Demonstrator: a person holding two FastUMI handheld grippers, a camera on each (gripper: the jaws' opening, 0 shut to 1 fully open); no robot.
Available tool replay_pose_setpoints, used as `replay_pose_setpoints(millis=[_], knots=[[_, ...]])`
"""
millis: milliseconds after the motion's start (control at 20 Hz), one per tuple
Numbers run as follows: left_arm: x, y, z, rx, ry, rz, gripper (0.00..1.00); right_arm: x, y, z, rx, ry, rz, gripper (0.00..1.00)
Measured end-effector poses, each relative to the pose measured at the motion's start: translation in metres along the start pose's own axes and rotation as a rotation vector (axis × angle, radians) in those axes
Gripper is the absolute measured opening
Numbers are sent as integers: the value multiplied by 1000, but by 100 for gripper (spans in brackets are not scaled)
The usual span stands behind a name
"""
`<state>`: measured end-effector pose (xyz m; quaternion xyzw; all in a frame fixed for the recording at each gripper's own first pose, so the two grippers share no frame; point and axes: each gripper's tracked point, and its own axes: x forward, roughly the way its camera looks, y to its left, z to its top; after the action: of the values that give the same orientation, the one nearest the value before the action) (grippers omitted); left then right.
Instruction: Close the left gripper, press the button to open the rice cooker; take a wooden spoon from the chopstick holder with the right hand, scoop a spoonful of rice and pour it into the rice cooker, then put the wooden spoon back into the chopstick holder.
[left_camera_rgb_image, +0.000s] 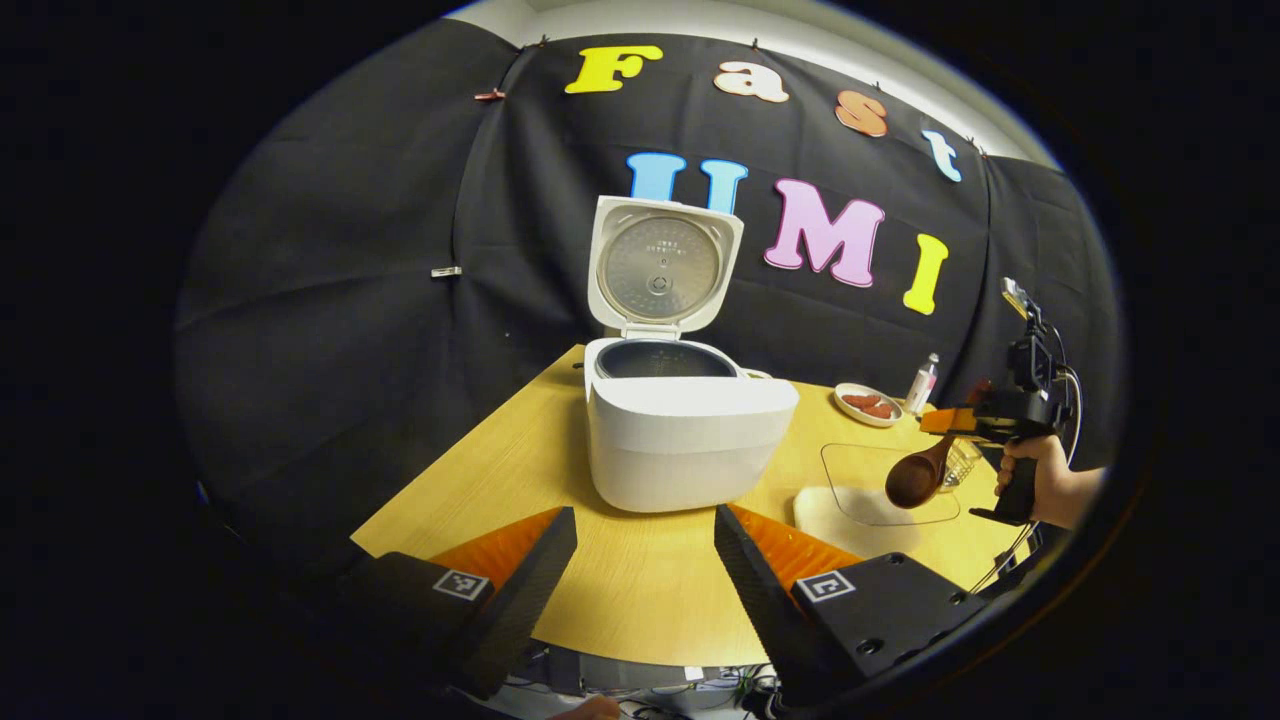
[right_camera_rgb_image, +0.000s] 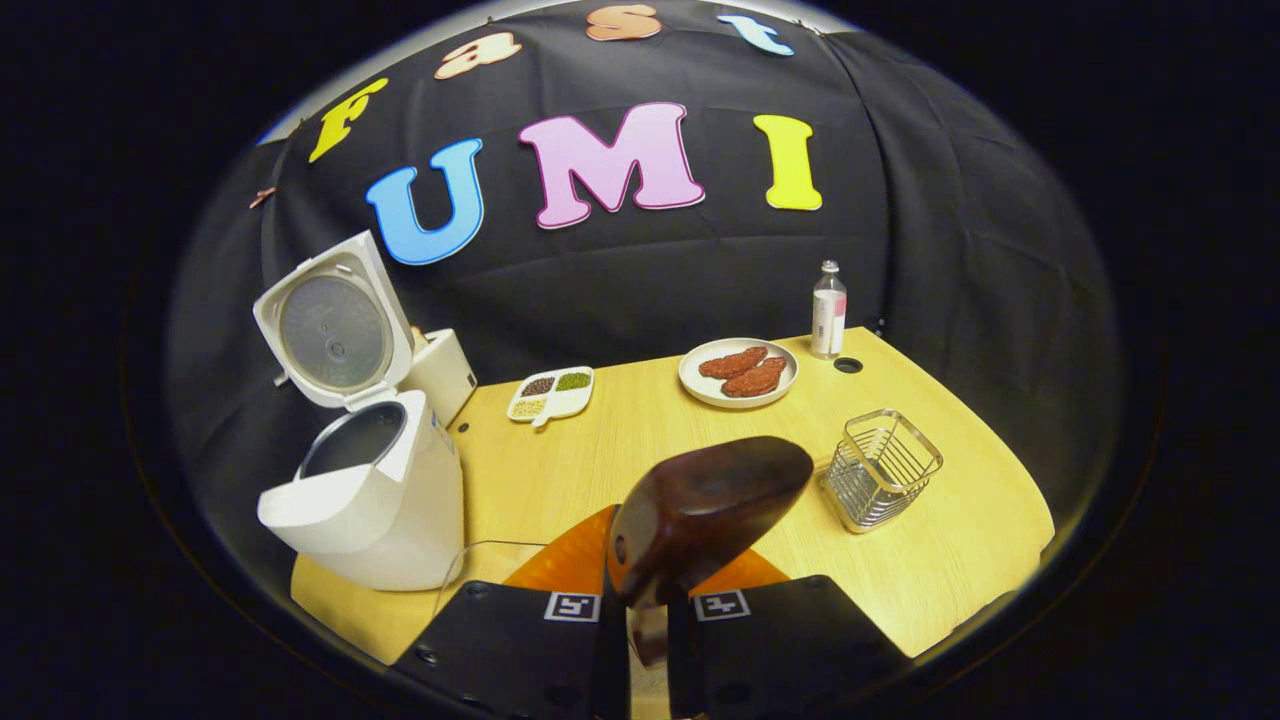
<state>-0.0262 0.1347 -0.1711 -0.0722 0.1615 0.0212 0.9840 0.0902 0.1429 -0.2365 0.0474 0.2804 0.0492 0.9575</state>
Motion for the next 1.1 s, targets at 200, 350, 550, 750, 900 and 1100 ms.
replay_pose_setpoints(millis=[200, 350, 550, 750, 900, 1100], knots=[[-4, -13, -16, -42, 31, -50, 96, 9, 2, -25, -133, 11, -40, 19], [-4, -16, -30, -58, 65, -62, 96, 2, 12, -32, -165, 6, -35, 19], [-3, -10, -46, -15, 97, -55, 96, -6, 35, -56, -93, 70, -22, 19], [-3, 2, -57, 32, 124, -32, 96, -15, 57, -77, 7, 135, -3, 15], [-6, 7, -63, 18, 141, -25, 96, -17, 74, -83, 68, 171, 12, 15], [-9, 7, -64, 4, 146, -17, 96, -20, 85, -87, 212, 237, 17, 15]])
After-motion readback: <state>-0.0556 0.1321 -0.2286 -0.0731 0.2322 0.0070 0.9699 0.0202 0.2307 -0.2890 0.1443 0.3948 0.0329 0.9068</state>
